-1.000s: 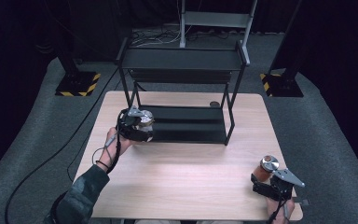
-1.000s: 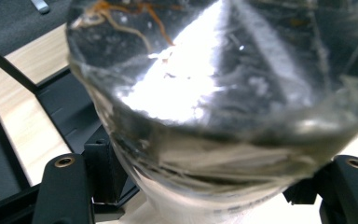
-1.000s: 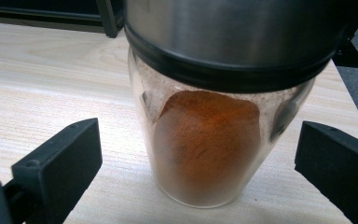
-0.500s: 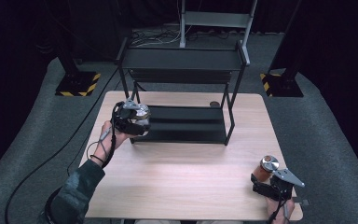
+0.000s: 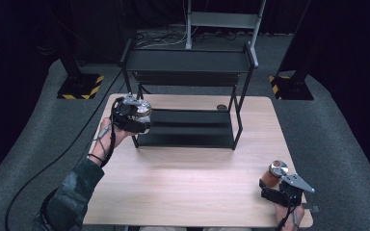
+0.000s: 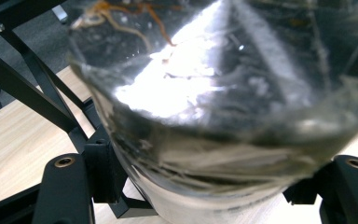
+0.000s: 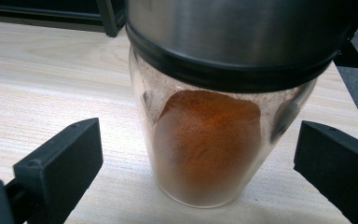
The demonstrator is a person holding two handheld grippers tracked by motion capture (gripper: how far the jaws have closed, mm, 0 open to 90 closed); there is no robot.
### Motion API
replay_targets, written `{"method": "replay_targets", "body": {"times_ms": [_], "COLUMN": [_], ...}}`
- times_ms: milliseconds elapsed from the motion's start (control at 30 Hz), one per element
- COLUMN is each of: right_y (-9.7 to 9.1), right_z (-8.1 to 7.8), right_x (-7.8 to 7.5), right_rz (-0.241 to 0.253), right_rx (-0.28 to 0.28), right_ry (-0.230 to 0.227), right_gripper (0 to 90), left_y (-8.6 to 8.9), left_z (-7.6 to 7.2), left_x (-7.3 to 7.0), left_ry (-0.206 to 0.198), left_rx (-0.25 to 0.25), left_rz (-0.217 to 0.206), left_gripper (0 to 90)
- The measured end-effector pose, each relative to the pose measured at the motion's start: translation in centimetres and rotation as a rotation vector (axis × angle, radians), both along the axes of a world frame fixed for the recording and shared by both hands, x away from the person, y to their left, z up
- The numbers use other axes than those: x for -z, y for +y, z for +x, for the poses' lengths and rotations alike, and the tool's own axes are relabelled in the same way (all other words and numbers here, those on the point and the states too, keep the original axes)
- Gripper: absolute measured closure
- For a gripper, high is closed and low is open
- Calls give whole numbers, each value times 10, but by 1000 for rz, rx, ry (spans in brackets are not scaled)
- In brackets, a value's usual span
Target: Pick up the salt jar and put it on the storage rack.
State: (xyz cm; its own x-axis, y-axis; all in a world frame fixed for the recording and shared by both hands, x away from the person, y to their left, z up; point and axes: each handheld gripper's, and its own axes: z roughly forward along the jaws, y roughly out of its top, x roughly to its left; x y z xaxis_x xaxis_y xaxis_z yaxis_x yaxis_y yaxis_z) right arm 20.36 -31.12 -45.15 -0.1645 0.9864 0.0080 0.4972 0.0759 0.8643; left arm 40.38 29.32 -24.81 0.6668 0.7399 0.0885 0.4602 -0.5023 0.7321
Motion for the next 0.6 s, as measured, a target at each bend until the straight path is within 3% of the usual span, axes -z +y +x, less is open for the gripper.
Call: {"method": "replay_targets", "body": {"times_ms": [600], "right_y": [0], "right_z": [0], "right_x": [0], "right_rz": [1], "right_rx": [0], "right_ry": [0], "right_gripper": [0], "left_y": [-1], "left_z": [1], "left_x": [-19], "left_ry": [-20], "left_rx": [-3], "left_rz": [14], "left_gripper": [306]}}
